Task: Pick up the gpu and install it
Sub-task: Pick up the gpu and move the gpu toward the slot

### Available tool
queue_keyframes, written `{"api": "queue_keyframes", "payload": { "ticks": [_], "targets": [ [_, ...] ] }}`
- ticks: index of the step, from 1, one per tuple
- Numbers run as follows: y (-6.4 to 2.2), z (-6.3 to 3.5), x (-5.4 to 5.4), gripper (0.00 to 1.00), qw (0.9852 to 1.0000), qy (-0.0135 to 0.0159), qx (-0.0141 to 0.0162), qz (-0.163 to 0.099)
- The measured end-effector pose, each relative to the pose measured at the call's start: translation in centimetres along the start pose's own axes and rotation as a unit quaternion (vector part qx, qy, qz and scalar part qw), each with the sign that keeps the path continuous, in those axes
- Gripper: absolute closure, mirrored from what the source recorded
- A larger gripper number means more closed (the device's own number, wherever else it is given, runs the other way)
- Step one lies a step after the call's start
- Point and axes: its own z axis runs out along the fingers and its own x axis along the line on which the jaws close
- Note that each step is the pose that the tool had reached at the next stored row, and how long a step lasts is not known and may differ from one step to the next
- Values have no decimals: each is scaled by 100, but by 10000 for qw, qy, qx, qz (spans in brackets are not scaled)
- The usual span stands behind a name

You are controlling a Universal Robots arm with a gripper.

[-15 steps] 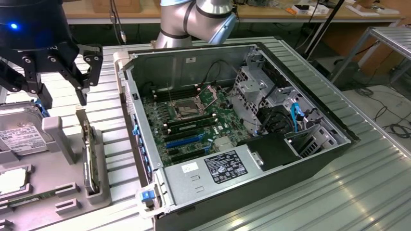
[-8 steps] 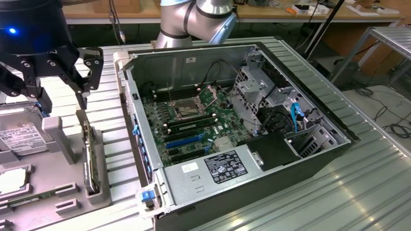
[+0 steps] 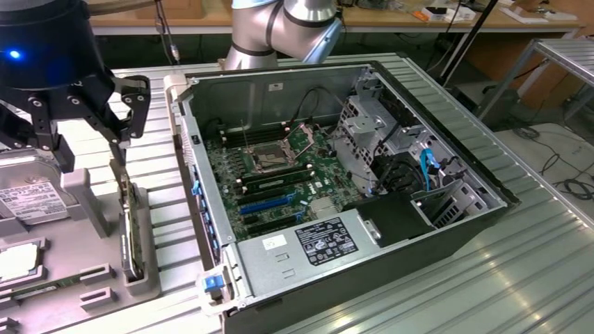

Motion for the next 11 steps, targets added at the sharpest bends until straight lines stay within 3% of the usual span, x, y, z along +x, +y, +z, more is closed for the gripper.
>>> {"api": "queue_keyframes", "payload": {
  "ticks": [7, 11],
  "targets": [
    [-75, -3, -1, 46, 10000, 0, 0, 0],
    [-77, -4, -1, 46, 10000, 0, 0, 0]
  ]
}}
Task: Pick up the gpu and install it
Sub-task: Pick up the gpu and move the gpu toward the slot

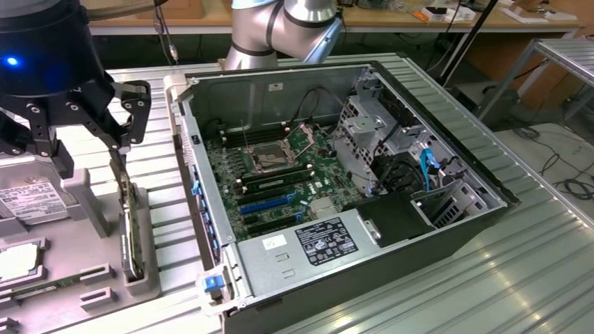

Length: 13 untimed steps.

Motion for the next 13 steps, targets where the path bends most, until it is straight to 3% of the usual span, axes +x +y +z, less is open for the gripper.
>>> {"api": "queue_keyframes", "payload": {
  "ticks": [13],
  "targets": [
    [-3, 63, 1, 46, 10000, 0, 0, 0]
  ]
}}
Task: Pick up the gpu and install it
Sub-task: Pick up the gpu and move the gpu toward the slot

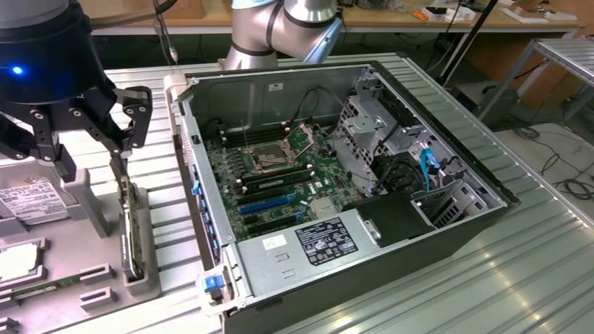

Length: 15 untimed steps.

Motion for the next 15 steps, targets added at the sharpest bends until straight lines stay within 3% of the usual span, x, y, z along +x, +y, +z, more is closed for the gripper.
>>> {"api": "queue_keyframes", "payload": {
  "ticks": [15],
  "targets": [
    [-6, 123, 6, 46, 10000, 0, 0, 0]
  ]
}}
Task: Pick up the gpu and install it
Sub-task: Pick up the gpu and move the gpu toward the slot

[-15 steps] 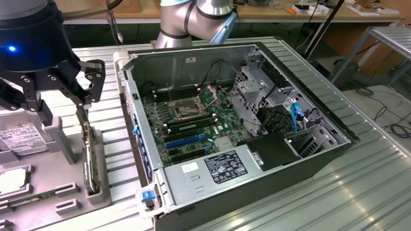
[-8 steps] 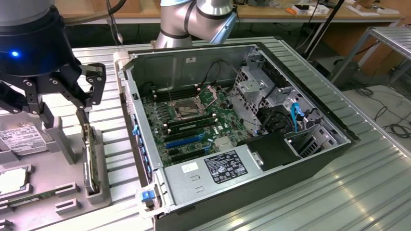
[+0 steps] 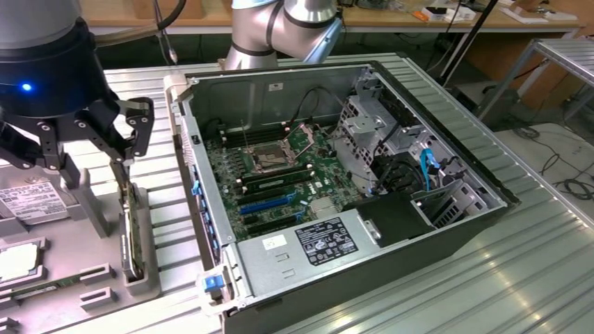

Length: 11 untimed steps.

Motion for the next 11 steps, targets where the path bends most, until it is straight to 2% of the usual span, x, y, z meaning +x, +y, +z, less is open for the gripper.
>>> {"api": "queue_keyframes", "payload": {
  "ticks": [11],
  "targets": [
    [-6, 107, 10, 46, 10000, -1, 0, 0]
  ]
}}
